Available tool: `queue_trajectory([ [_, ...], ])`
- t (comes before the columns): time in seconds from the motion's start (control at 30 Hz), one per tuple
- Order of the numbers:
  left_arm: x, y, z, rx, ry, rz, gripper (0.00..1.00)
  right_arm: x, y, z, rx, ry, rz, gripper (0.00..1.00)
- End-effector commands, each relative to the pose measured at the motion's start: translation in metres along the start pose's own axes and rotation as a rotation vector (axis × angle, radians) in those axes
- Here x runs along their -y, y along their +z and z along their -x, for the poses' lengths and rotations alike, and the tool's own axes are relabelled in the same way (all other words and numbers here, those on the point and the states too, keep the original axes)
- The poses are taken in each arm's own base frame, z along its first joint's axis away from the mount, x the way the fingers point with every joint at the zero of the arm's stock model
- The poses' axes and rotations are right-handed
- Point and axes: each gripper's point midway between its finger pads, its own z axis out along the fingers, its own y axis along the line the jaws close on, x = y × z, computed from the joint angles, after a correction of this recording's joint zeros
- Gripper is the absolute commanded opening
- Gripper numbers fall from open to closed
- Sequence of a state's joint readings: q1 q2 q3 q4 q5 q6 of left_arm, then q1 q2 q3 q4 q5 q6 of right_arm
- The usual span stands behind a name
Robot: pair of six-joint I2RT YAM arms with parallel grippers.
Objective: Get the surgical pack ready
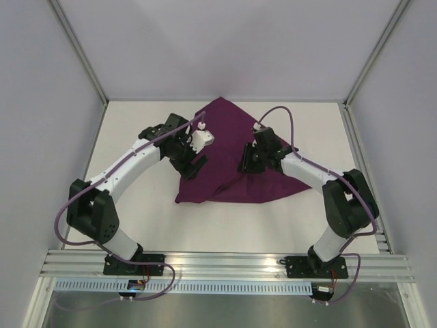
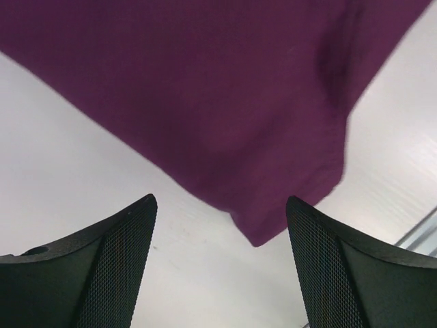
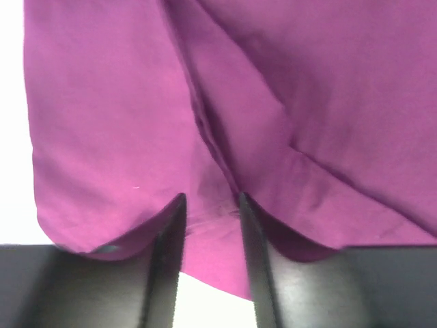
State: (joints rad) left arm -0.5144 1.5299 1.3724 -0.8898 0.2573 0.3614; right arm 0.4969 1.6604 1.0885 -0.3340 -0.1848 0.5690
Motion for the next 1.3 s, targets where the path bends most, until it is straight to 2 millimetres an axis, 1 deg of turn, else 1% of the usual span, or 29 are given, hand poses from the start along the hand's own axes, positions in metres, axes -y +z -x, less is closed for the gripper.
queue_trajectory([
  [0.0, -0.027, 0.023, -0.036, -0.101, -0.107, 0.078, 0.84, 0.012, 0.004, -0.002, -0.005, -0.001, -0.053, 0.31],
  [0.03, -0.033, 0.027, -0.041, -0.105, -0.123, 0.088, 0.84, 0.016, 0.004, -0.007, -0.015, -0.001, -0.064, 0.21],
  [0.07, -0.036, 0.03, -0.046, -0.118, -0.132, 0.094, 0.83, 0.018, 0.001, -0.005, -0.003, -0.009, -0.076, 0.19],
  [0.1, -0.035, 0.041, -0.059, -0.141, -0.142, 0.086, 0.83, 0.025, -0.009, -0.001, 0.03, -0.015, -0.11, 0.23],
  [0.13, -0.035, 0.041, -0.059, -0.14, -0.142, 0.085, 0.83, 0.027, -0.009, -0.001, 0.03, -0.011, -0.115, 0.23],
  [0.17, -0.032, 0.043, -0.064, -0.149, -0.142, 0.076, 0.83, 0.024, -0.02, 0.005, 0.055, -0.016, -0.105, 0.29],
  [0.2, -0.031, 0.044, -0.064, -0.143, -0.142, 0.072, 0.83, 0.025, -0.026, 0.008, 0.067, -0.014, -0.108, 0.38],
  [0.27, -0.028, 0.046, -0.067, -0.141, -0.142, 0.058, 0.83, 0.033, -0.047, 0.021, 0.117, 0.001, -0.107, 0.46],
  [0.3, -0.027, 0.047, -0.067, -0.138, -0.143, 0.056, 0.83, 0.04, -0.056, 0.022, 0.127, 0.011, -0.119, 0.51],
  [0.33, -0.026, 0.047, -0.068, -0.138, -0.141, 0.052, 0.83, 0.06, -0.066, 0.03, 0.154, 0.047, -0.155, 0.53],
  [0.37, -0.025, 0.047, -0.069, -0.138, -0.139, 0.05, 0.83, 0.077, -0.07, 0.024, 0.152, 0.07, -0.189, 0.55],
  [0.4, -0.026, 0.048, -0.069, -0.135, -0.137, 0.052, 0.83, 0.09, -0.084, 0.024, 0.174, 0.089, -0.208, 0.61],
  [0.43, -0.026, 0.047, -0.069, -0.136, -0.138, 0.054, 0.82, 0.122, -0.094, 0.028, 0.195, 0.164, -0.26, 0.63],
  [0.47, -0.027, 0.044, -0.068, -0.127, -0.138, 0.062, 0.82, 0.144, -0.097, 0.014, 0.177, 0.213, -0.291, 0.64],
  [0.5, -0.028, 0.043, -0.068, -0.125, -0.139, 0.065, 0.83, 0.159, -0.104, 0.011, 0.178, 0.241, -0.301, 0.65],
  [0.53, -0.029, 0.042, -0.066, -0.118, -0.14, 0.065, 0.83, 0.194, -0.118, 0.013, 0.21, 0.331, -0.361, 0.65],
  [0.57, -0.03, 0.039, -0.066, -0.111, -0.142, 0.07, 0.83, 0.212, -0.121, 0.003, 0.197, 0.365, -0.394, 0.66],
  [0.6, -0.031, 0.038, -0.065, -0.105, -0.145, 0.07, 0.83, 0.225, -0.125, 0.002, 0.199, 0.391, -0.416, 0.66],
  [0.63, -0.032, 0.038, -0.064, -0.1, -0.147, 0.073, 0.83, 0.248, -0.13, -0.002, 0.194, 0.446, -0.458, 0.66],
  [0.73, -0.036, 0.038, -0.067, -0.111, -0.163, 0.083, 0.83, 0.275, -0.123, -0.01, 0.156, 0.541, -0.471, 0.63],
  [0.8, -0.038, 0.039, -0.07, -0.118, -0.179, 0.084, 0.83, 0.281, -0.114, -0.01, 0.143, 0.56, -0.458, 0.59],
  [0.83, -0.038, 0.039, -0.071, -0.121, -0.185, 0.084, 0.83, 0.285, -0.104, -0.016, 0.114, 0.586, -0.452, 0.56],
  [0.9, -0.039, 0.041, -0.074, -0.126, -0.19, 0.084, 0.83, 0.285, -0.092, -0.014, 0.11, 0.594, -0.413, 0.48],
  [0.93, -0.04, 0.041, -0.076, -0.128, -0.196, 0.083, 0.83, 0.285, -0.087, -0.017, 0.092, 0.603, -0.4, 0.44],
  [0.97, -0.04, 0.042, -0.077, -0.132, -0.198, 0.081, 0.83, 0.288, -0.079, -0.02, 0.071, 0.613, -0.393, 0.37],
  [1.03, -0.043, 0.044, -0.081, -0.138, -0.214, 0.082, 0.83, 0.287, -0.072, -0.023, 0.05, 0.617, -0.367, 0.29],
  [1.17, -0.045, 0.047, -0.086, -0.147, -0.234, 0.077, 0.83, 0.282, -0.072, -0.015, 0.077, 0.602, -0.332, 0.05],
  [1.2, -0.046, 0.047, -0.086, -0.149, -0.234, 0.078, 0.83, 0.279, -0.074, -0.011, 0.085, 0.598, -0.315, 0.01],
  [1.27, -0.045, 0.049, -0.088, -0.157, -0.236, 0.076, 0.83, 0.274, -0.077, -0.005, 0.105, 0.591, -0.295, 0.0],
])
